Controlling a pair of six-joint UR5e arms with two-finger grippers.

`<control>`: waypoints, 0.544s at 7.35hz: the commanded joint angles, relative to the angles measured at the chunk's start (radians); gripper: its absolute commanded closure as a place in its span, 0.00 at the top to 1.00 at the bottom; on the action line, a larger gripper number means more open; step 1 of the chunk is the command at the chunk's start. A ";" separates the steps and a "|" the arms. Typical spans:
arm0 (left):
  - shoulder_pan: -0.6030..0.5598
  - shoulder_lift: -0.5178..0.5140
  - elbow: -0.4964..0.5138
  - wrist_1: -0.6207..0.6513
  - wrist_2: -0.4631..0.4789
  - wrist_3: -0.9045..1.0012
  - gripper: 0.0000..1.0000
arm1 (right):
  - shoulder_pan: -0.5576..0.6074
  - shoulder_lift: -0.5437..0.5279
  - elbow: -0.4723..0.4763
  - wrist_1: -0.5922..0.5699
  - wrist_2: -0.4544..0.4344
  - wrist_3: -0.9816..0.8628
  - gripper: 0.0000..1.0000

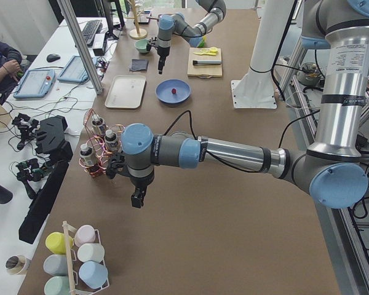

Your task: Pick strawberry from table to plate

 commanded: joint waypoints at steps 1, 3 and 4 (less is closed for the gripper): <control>-0.019 0.018 0.002 -0.007 -0.086 0.001 0.98 | 0.177 -0.211 0.217 -0.118 0.110 -0.282 1.00; -0.027 0.031 0.002 -0.013 -0.098 0.002 0.98 | 0.359 -0.413 0.325 -0.161 0.194 -0.598 1.00; -0.027 0.033 0.004 -0.011 -0.098 0.002 0.98 | 0.453 -0.496 0.323 -0.161 0.228 -0.775 1.00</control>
